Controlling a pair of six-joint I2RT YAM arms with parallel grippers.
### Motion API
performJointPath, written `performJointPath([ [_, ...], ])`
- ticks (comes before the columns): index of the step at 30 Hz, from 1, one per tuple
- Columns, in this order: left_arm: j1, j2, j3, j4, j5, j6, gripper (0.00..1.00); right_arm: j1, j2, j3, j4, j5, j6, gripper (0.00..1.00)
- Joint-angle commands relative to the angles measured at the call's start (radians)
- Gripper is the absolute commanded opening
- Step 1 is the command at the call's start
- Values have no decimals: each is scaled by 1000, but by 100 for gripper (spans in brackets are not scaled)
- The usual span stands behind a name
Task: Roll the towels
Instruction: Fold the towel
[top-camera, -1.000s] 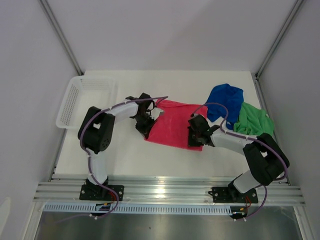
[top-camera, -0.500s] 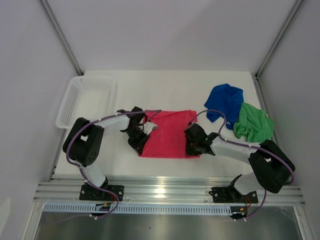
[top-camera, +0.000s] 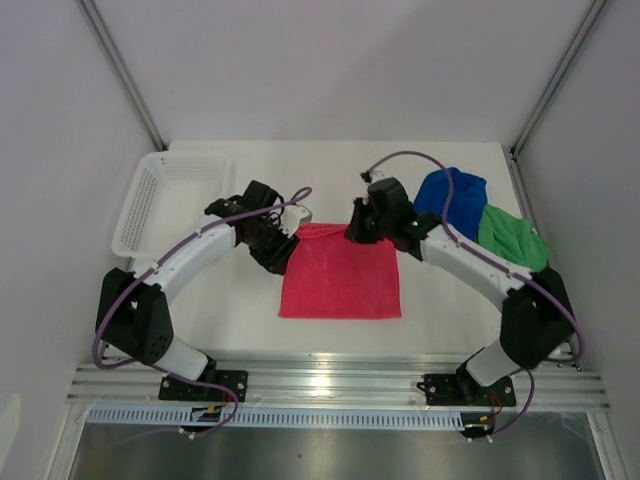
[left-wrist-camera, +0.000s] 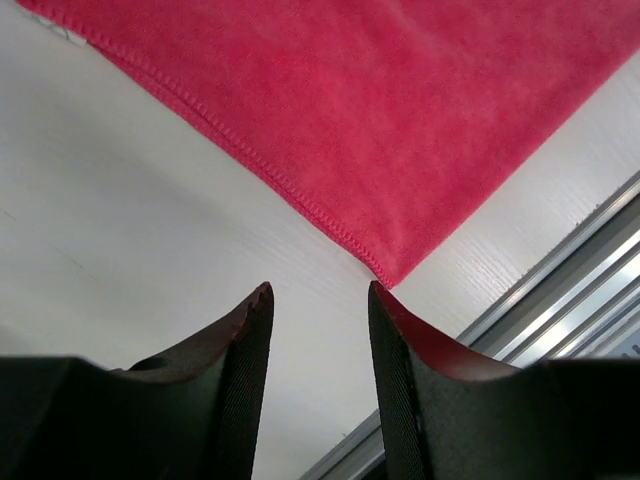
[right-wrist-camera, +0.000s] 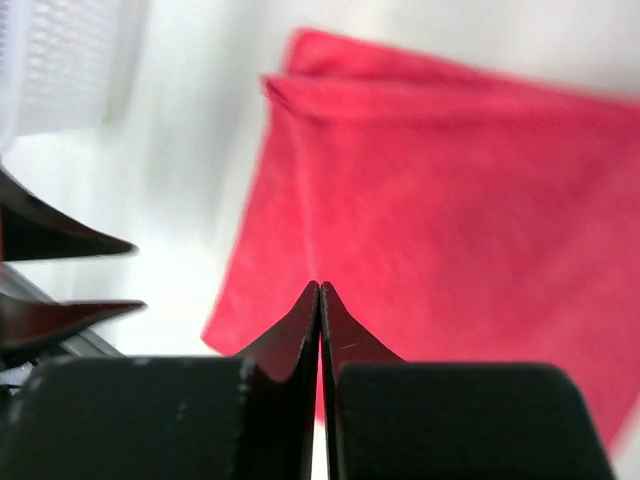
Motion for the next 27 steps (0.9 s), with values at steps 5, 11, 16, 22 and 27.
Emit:
performJointPath([
  [5,128,81,-41,56,50,-71,45,30,405,268,225,-257,-133,0],
  [11,209,74,-79,92,65,-84,46,53,606,394,249,-285,-128,0],
  [16,222,76,-85,106,59,-84,46,59,667,414,273,-267,-108,0],
  [22,223,94,-87,106,66,-82,46,57,738,486,246,-239,-106,0],
  [27,225,91,-91,104,68,-79,46,57,785,557,222,-242,-108,0],
])
